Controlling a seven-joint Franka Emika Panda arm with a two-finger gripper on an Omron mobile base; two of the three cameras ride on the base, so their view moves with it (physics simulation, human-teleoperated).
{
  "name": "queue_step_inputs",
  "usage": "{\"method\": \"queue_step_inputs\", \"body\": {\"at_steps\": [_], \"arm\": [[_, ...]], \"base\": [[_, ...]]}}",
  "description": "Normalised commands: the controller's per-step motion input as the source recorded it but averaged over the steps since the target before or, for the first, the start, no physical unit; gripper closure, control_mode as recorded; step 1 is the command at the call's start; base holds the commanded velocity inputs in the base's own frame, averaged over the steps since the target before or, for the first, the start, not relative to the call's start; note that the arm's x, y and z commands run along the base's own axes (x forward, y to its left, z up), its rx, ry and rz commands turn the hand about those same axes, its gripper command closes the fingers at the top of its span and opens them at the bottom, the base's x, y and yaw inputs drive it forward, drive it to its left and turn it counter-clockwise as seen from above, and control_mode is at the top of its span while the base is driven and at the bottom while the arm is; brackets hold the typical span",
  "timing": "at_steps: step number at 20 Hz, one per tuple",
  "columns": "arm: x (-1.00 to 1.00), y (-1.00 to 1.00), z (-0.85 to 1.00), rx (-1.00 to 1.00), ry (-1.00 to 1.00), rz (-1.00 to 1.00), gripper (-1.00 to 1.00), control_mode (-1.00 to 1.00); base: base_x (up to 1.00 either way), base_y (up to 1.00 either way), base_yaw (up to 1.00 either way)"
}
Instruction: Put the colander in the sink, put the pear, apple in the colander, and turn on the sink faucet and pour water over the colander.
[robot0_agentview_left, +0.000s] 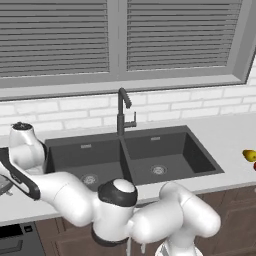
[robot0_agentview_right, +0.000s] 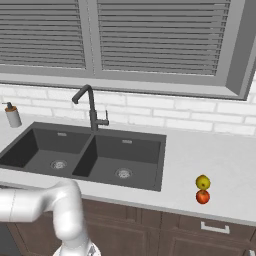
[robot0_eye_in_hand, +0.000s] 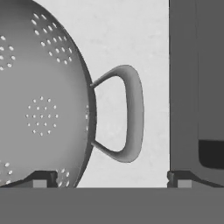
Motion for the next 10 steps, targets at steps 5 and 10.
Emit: {"method": "queue_step_inputs", "body": {"at_steps": [5,10], "arm": [[0.07,0.22,-0.26,-0.01,0.0,0.0,-1.0,-1.0],[0.07,0.22,-0.18,0.0,-0.01,-0.01,-1.0,-1.0]], "base": [[0.0,0.0,0.0],[0.0,0.0,0.0]]}}
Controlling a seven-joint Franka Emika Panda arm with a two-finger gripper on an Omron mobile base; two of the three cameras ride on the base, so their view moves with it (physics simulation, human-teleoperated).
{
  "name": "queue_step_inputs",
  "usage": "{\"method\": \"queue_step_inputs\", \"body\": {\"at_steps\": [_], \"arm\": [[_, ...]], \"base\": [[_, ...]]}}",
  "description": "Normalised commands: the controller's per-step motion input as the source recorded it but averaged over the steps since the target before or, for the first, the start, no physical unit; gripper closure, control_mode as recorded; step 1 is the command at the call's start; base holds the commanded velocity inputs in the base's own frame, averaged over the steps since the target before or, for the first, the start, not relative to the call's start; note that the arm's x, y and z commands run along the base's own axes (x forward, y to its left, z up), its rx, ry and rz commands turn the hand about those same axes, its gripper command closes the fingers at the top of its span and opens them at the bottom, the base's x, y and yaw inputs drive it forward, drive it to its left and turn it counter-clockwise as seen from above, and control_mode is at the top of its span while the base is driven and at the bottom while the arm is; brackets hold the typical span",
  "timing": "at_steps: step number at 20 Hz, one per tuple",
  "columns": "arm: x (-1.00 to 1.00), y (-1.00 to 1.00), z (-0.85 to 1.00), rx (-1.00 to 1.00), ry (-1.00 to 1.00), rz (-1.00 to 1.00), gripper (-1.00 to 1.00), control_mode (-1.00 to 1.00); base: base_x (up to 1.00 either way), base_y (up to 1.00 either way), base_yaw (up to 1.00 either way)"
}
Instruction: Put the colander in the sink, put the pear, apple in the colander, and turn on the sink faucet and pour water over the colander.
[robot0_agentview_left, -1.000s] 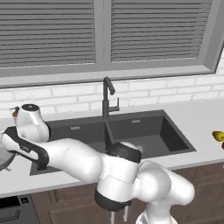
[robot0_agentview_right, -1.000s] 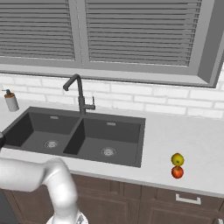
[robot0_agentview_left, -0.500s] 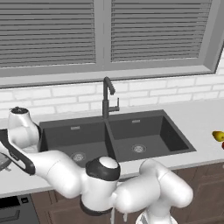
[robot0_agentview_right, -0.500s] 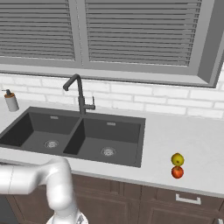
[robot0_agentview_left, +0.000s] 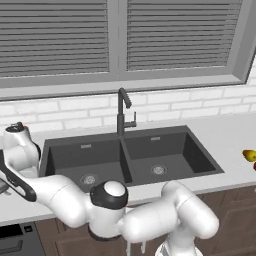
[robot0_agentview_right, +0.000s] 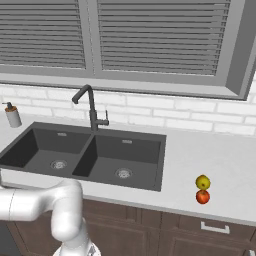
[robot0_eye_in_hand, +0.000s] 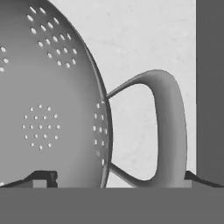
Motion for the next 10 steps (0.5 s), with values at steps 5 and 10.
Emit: {"method": "queue_step_inputs", "body": {"at_steps": [5,10], "arm": [[0.15,0.19,-0.18,0.0,0.0,-0.04,-1.0,-1.0],[0.02,0.11,-0.18,0.0,-0.01,-0.12,-1.0,-1.0]], "base": [[0.0,0.0,0.0],[0.0,0.0,0.0]]}}
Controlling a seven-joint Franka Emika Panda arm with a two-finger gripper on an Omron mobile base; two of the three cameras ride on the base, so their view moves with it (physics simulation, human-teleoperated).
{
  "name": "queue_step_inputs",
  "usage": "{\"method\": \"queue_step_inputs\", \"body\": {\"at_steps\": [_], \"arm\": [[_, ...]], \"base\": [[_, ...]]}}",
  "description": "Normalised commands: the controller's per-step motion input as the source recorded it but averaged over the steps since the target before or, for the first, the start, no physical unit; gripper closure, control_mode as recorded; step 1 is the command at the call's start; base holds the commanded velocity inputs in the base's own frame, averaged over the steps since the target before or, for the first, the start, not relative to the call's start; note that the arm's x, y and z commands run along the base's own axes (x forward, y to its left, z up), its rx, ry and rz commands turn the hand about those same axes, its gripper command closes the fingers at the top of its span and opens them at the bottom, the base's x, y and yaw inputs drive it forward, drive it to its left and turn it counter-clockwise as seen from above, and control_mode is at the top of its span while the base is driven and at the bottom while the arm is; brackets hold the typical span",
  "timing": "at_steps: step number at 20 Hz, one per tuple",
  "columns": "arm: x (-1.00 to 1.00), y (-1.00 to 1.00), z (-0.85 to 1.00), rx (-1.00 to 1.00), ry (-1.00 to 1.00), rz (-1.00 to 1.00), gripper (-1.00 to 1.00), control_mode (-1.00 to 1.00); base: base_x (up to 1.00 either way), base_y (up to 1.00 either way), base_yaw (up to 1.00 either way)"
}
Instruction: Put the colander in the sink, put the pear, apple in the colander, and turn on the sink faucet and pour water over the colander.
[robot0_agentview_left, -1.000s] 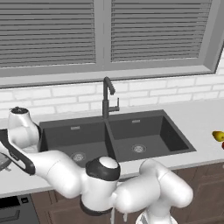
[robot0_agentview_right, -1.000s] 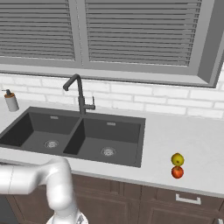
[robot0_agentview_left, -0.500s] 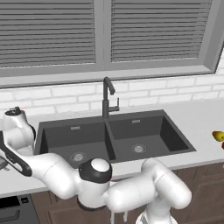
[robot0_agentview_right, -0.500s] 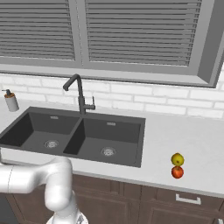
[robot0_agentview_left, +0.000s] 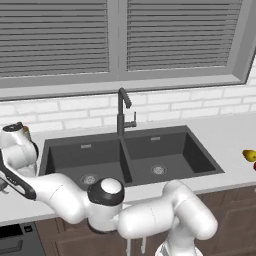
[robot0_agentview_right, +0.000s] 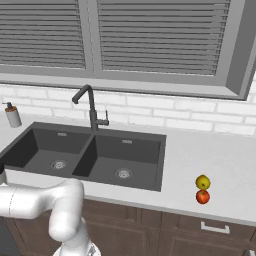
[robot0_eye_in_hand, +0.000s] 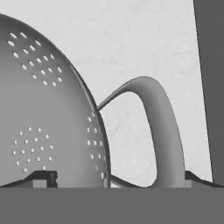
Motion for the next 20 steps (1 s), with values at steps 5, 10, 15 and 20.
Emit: {"method": "queue_step_inputs", "body": {"at_steps": [5,10,15,20], "arm": [[-0.11,0.05,-0.06,-0.02,-0.09,-0.19,1.0,-1.0],[-0.47,-0.2,0.0,0.0,-0.18,-0.29,1.0,-1.0],[-0.54,-0.49,0.01,0.01,-0.14,-0.33,1.0,-1.0],[-0.58,-0.84,0.17,0.11,-0.04,-0.41,1.0,-1.0]], "base": [[0.0,0.0,0.0],[0.0,0.0,0.0],[0.0,0.0,0.0],[0.0,0.0,0.0]]}}
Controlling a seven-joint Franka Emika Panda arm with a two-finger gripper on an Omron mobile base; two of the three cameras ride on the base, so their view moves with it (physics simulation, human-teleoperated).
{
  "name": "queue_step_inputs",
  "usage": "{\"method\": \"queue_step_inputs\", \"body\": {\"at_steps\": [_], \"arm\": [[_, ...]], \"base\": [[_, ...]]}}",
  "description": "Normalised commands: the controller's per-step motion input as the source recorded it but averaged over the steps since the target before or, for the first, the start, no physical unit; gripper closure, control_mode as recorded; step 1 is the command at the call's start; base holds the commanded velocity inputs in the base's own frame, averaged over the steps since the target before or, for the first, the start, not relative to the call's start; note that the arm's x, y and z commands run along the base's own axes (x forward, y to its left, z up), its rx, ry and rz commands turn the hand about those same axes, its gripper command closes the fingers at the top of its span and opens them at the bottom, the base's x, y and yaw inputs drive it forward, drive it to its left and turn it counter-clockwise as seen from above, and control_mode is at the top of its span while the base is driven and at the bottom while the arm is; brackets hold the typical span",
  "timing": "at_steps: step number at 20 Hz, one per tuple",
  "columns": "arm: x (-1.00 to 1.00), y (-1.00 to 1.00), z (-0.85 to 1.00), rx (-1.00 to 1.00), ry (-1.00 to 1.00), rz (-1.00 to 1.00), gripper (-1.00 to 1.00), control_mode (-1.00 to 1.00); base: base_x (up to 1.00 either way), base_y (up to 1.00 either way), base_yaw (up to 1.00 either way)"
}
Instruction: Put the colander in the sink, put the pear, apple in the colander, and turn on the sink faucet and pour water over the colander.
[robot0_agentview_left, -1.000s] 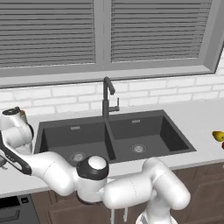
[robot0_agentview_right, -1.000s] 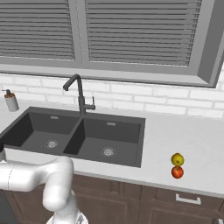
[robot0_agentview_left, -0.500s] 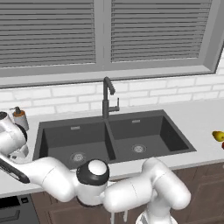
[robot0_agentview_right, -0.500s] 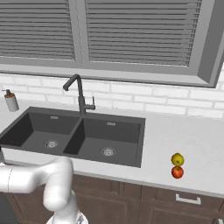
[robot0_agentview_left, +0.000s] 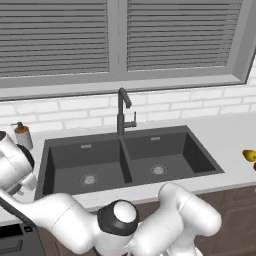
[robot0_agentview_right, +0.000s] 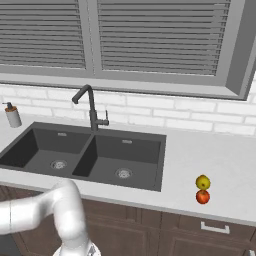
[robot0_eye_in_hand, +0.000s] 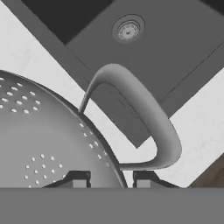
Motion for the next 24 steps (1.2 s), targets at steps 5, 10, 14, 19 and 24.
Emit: {"method": "queue_step_inputs", "body": {"at_steps": [5,10,14,19,24], "arm": [[-0.38,-0.99,0.27,0.16,0.0,-0.43,1.0,-1.0],[-0.27,-0.96,0.21,0.21,0.0,-0.46,1.0,-1.0],[-0.11,-0.64,0.12,0.18,-0.01,-0.5,1.0,-1.0],[0.02,-0.2,0.19,0.09,0.0,-0.49,1.0,-1.0],[0.29,-0.08,0.27,0.01,0.01,-0.43,1.0,-1.0]], "base": [[0.0,0.0,0.0],[0.0,0.0,0.0],[0.0,0.0,0.0],[0.0,0.0,0.0],[0.0,0.0,0.0]]}}
